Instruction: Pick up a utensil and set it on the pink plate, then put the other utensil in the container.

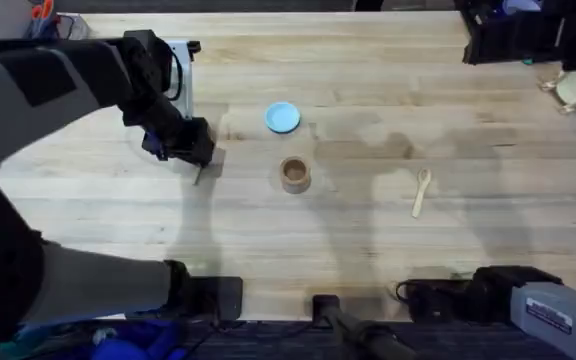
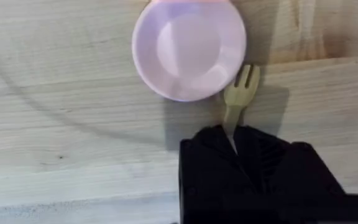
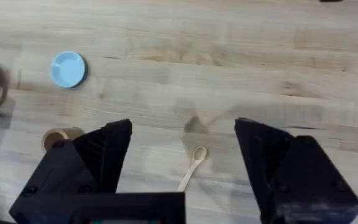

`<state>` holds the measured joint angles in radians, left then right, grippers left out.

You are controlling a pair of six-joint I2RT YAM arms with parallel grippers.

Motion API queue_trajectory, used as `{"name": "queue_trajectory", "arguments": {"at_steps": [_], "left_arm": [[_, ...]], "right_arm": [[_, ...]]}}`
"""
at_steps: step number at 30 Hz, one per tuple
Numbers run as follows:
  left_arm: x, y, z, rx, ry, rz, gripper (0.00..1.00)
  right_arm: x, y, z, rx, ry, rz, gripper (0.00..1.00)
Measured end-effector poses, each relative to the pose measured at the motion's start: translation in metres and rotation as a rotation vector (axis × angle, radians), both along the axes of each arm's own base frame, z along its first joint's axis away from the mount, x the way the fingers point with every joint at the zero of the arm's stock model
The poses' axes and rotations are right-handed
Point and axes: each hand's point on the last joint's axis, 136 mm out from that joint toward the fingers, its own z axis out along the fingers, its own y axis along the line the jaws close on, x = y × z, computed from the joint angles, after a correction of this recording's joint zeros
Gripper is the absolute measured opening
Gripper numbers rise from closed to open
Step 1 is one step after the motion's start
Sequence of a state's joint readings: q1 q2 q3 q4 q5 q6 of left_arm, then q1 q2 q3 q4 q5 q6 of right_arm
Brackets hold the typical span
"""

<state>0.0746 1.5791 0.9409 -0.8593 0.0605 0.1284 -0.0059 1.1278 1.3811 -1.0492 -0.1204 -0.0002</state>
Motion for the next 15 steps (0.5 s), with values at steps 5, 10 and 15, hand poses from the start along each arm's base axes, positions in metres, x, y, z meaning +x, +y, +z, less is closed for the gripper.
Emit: {"name": "queue_trajectory", "arguments": {"at_steps": [5, 10, 15], "left_arm": [[0.0003, 0.0000, 0.0002, 0.000, -0.001, 0.000, 0.055], [0.0002, -0.0015, 0.0011, -0.009, 0.002, -0.001, 0.050], [-0.0001, -0.0092, 0.0019, -0.027, 0.025, -0.020, 0.046]], "right_arm": [[0.0000, 0.0000, 0.0000, 0.000, 0.000, 0.000, 0.996], [0.0001, 0.0000, 0.0001, 0.000, 0.000, 0.000, 0.996], [0.0000, 0.0000, 0.0000, 0.000, 0.000, 0.000, 0.996]]}}
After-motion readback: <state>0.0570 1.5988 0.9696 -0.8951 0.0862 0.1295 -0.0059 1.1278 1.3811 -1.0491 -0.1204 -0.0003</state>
